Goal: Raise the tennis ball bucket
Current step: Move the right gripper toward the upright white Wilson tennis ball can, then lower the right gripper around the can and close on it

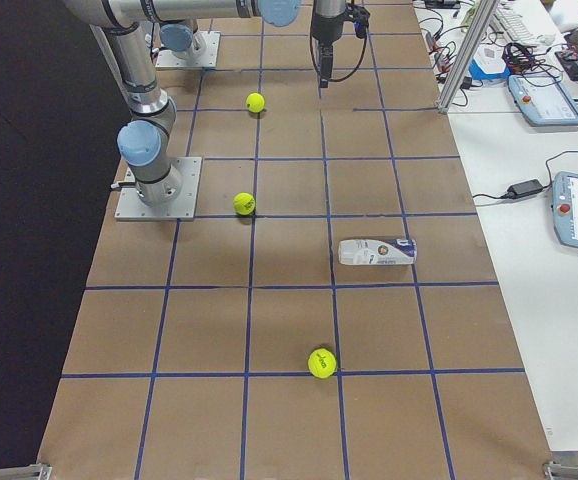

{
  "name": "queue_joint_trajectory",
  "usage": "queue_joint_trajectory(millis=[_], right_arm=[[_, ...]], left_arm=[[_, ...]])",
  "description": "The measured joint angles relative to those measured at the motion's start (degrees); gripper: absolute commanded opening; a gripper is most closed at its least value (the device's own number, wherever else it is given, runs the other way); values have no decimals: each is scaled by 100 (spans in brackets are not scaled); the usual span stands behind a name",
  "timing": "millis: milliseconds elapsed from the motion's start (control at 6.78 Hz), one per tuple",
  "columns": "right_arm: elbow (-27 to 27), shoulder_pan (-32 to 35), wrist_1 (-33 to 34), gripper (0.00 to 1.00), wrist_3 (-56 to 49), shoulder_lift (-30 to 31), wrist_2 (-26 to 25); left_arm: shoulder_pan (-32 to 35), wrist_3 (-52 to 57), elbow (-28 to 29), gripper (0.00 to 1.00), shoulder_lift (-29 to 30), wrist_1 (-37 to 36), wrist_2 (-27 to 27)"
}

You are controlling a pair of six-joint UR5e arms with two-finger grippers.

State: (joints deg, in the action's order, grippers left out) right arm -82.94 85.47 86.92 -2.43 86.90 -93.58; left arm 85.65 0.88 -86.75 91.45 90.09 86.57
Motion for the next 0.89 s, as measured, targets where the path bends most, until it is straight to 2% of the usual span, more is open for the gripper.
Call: queue_joint_trajectory(millis=[148, 443, 738, 885], right_arm=[[221, -421, -3, 100, -126, -258, -59], [861, -1101, 183, 100, -440, -1299, 150], [1140, -1634, 1086, 100, -1192, -2415, 50], [1234, -1921, 1507, 100, -1733, -2778, -49]], left_arm=[[-1, 0, 0, 100, -2, 0, -2], [3, 0, 0, 100, 3, -16, -6], [4, -4, 0, 100, 5, -3, -1], [4, -2, 0, 100, 5, 7, 0]])
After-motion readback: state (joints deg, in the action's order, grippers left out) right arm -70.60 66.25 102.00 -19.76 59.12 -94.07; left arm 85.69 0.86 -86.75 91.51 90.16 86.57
